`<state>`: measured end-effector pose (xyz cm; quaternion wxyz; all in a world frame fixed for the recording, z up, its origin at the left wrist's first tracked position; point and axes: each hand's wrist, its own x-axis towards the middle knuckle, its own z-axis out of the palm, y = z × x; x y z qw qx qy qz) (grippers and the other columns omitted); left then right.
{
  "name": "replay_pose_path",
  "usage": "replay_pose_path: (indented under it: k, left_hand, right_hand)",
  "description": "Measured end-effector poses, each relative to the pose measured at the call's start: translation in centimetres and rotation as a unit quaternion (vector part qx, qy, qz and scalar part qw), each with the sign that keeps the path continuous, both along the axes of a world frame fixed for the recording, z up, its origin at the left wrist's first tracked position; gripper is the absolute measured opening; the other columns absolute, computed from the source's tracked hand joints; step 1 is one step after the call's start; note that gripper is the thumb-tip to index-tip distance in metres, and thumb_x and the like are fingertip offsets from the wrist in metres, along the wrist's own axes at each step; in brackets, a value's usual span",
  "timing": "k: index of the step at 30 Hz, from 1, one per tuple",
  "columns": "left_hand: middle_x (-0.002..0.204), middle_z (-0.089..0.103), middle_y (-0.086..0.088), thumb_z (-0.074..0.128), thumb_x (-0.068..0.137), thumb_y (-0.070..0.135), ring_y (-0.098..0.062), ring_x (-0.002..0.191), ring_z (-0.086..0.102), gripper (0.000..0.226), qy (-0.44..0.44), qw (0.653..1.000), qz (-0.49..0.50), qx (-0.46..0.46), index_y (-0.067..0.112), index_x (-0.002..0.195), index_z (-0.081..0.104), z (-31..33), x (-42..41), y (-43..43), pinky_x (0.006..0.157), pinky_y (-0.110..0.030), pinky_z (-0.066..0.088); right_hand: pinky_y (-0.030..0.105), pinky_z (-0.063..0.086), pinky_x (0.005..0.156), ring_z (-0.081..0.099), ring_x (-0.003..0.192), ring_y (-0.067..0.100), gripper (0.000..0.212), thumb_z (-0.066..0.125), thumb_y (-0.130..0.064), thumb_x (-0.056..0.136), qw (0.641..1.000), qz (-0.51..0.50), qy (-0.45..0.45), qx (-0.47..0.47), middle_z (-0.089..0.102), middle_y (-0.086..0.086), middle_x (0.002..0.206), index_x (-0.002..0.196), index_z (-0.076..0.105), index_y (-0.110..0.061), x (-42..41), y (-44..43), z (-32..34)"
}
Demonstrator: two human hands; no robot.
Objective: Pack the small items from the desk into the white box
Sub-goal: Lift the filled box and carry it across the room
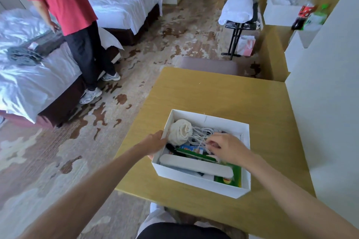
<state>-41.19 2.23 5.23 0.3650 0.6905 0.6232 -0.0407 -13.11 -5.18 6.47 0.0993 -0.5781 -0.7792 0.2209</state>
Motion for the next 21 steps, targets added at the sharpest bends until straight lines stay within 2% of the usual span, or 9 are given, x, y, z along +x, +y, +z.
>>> replay_pose_path:
  k: [2, 4, 7, 8, 10, 12, 14, 18, 21]
  left_hand:
    - [0.125, 0.06, -0.009, 0.045, 0.091, 0.044, -0.031, 0.11, 0.056, 0.048, 0.01, 1.0, -0.022, -0.003, 0.018, 0.131, 0.046, 0.1, 0.0, 0.2, 0.088, -0.038, 0.048]
    - [0.121, 0.063, -0.006, 0.048, 0.089, 0.044, -0.028, 0.107, 0.058, 0.045, 0.024, 0.999, -0.046, -0.003, 0.017, 0.125, 0.052, 0.1, 0.4, 0.4, 0.085, -0.035, 0.047]
    - [0.111, 0.067, -0.011, 0.049, 0.089, 0.026, -0.028, 0.099, 0.062, 0.031, 0.043, 0.997, -0.059, 0.026, 0.01, 0.113, 0.058, -0.2, 0.9, 0.8, 0.08, -0.035, 0.05]
    - [0.108, 0.067, -0.013, 0.05, 0.087, 0.021, -0.029, 0.097, 0.062, 0.029, 0.052, 0.996, -0.064, 0.033, 0.007, 0.111, 0.059, -0.2, 0.9, 0.9, 0.079, -0.036, 0.052]
    - [0.103, 0.067, -0.016, 0.051, 0.086, 0.015, -0.031, 0.094, 0.063, 0.025, 0.057, 0.994, -0.078, 0.042, 0.002, 0.104, 0.061, -0.2, 0.8, 1.3, 0.077, -0.038, 0.052]
    - [0.095, 0.067, -0.016, 0.051, 0.085, 0.013, -0.03, 0.086, 0.063, 0.018, 0.046, 0.994, -0.083, 0.044, 0.002, 0.095, 0.061, -0.3, 0.7, 1.6, 0.067, -0.035, 0.051]
    - [0.089, 0.064, -0.013, 0.051, 0.084, 0.011, -0.027, 0.08, 0.06, 0.013, 0.038, 0.995, -0.085, 0.042, 0.004, 0.091, 0.059, -0.5, 0.6, 1.8, 0.057, -0.031, 0.047]
    - [0.095, 0.066, -0.014, 0.054, 0.084, 0.014, -0.028, 0.083, 0.063, 0.02, 0.005, 0.997, -0.06, 0.037, 0.001, 0.098, 0.061, -0.7, -0.9, 3.0, 0.066, -0.036, 0.052]
    - [0.078, 0.061, -0.008, 0.055, 0.082, 0.013, -0.025, 0.073, 0.058, 0.007, -0.005, 0.998, -0.055, 0.041, 0.007, 0.079, 0.058, -0.3, -3.2, 4.8, 0.059, -0.031, 0.047]
  right_hand:
    - [0.034, 0.05, 0.084, 0.057, 0.101, 0.016, 0.017, 0.061, -0.023, 0.093, 0.992, -0.09, 0.028, 0.09, 0.064, -0.004, 0.106, 0.107, 0.069, -0.018, 1.2, -0.9, 0.3]
    - [0.041, 0.049, 0.091, 0.052, 0.112, 0.022, 0.028, 0.066, -0.012, 0.089, 0.958, -0.228, 0.051, 0.165, 0.056, 0.004, 0.121, 0.117, 0.064, -0.011, 2.2, -2.3, 0.0]
    - [0.052, 0.032, 0.112, 0.028, 0.14, 0.032, 0.062, 0.059, -0.015, 0.094, 0.914, -0.391, 0.101, 0.033, 0.033, 0.013, 0.15, 0.148, 0.03, -0.008, 2.8, -4.4, -1.0]
    - [0.051, 0.034, 0.111, 0.031, 0.14, 0.032, 0.063, 0.056, -0.019, 0.097, 0.899, -0.42, 0.122, -0.036, 0.033, 0.012, 0.152, 0.15, 0.023, -0.007, 2.7, -4.7, -1.5]
    - [0.04, 0.052, 0.083, 0.06, 0.105, 0.027, 0.04, 0.05, -0.016, 0.098, 0.876, -0.449, 0.146, -0.101, 0.059, 0.012, 0.123, 0.135, 0.041, -0.003, 2.3, -4.9, -2.4]
    - [0.028, 0.044, 0.054, 0.058, 0.068, 0.015, 0.011, 0.048, -0.007, 0.096, 0.882, -0.45, 0.118, -0.08, 0.061, 0.004, 0.084, 0.106, 0.053, -0.005, 2.1, -4.8, -2.8]
    - [0.03, 0.042, 0.052, 0.056, 0.065, 0.017, 0.007, 0.048, -0.003, 0.095, 0.885, -0.45, 0.091, -0.075, 0.058, 0.005, 0.077, 0.095, 0.051, -0.009, 2.0, -4.3, -2.6]
    - [0.035, 0.044, 0.057, 0.058, 0.07, 0.024, 0.01, 0.047, 0.0, 0.091, 0.894, -0.439, 0.047, -0.078, 0.061, 0.011, 0.083, 0.093, 0.054, -0.007, 0.9, -2.9, -2.1]
    - [0.032, 0.041, 0.053, 0.057, 0.067, 0.024, 0.01, 0.048, -0.001, 0.089, 0.898, -0.433, 0.044, -0.056, 0.062, 0.011, 0.08, 0.091, 0.055, -0.008, -1.1, -0.9, -1.7]
